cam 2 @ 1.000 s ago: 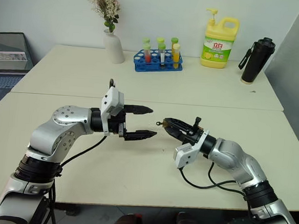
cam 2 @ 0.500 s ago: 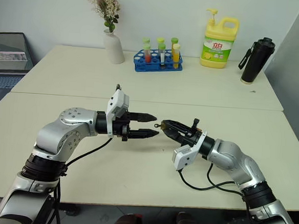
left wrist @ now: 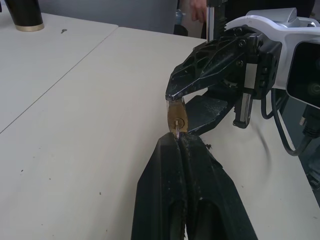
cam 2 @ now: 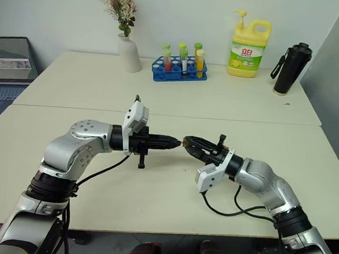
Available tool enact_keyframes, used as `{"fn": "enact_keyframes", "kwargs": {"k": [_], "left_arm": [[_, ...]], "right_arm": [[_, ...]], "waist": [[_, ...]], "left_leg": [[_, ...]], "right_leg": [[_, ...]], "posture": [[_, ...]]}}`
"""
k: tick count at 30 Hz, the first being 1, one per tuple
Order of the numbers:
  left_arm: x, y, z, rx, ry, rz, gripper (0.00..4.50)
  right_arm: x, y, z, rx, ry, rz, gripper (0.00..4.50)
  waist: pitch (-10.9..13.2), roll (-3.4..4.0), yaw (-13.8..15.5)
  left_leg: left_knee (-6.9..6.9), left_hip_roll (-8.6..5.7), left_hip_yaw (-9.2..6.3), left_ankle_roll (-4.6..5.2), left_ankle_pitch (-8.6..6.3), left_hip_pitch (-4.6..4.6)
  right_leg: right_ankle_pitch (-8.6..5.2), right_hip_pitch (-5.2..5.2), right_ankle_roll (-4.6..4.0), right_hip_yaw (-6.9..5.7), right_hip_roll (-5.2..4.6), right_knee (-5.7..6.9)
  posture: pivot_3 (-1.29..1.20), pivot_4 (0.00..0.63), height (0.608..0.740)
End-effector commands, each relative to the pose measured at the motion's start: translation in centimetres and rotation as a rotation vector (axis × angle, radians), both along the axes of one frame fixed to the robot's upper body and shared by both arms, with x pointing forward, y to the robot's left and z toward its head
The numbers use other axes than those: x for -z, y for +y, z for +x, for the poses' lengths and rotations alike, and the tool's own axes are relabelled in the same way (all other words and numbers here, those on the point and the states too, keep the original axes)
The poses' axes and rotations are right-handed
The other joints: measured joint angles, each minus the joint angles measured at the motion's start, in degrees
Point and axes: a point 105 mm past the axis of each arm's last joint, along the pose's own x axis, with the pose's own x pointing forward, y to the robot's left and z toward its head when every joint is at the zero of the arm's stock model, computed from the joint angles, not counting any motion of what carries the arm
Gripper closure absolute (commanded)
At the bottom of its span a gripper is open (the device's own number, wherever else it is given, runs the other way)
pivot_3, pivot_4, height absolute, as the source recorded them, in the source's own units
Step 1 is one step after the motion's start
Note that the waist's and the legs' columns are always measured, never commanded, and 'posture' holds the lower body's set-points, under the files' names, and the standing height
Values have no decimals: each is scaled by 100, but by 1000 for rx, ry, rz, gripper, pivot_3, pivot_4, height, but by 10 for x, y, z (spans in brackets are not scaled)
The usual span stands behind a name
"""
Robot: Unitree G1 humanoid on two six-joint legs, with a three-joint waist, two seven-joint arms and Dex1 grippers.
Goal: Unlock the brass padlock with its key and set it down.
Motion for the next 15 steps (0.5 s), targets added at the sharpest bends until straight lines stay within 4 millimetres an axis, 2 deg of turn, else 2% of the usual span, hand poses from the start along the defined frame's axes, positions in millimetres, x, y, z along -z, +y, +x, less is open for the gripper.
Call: {"fn": "enact_keyframes", "kwargs": {"k": [1,10,15], "left_arm": [[-12,2,7,-31,-59,0,4500],[-13,0,13,-56,-216,40,4500],[-10,1,7,-29,-307,55,4500]], "right_arm": [[-12,5,-7,-43,-29,43,3522],[-10,3,-7,-38,-4,50,3522],[-10,4,-10,-45,14,61,3522]], "waist": [[0,0,0],[0,0,4],[0,0,2]], "left_leg": [[0,0,-1,0,0,0],[1,0,0,0,0,0],[1,0,2,0,0,0]], "right_leg": [[0,0,0,0,0,0],[0,0,-1,0,0,1],[1,0,-1,3,-1,1]], "posture": [[0,150,740],[0,150,740],[0,150,740]]}}
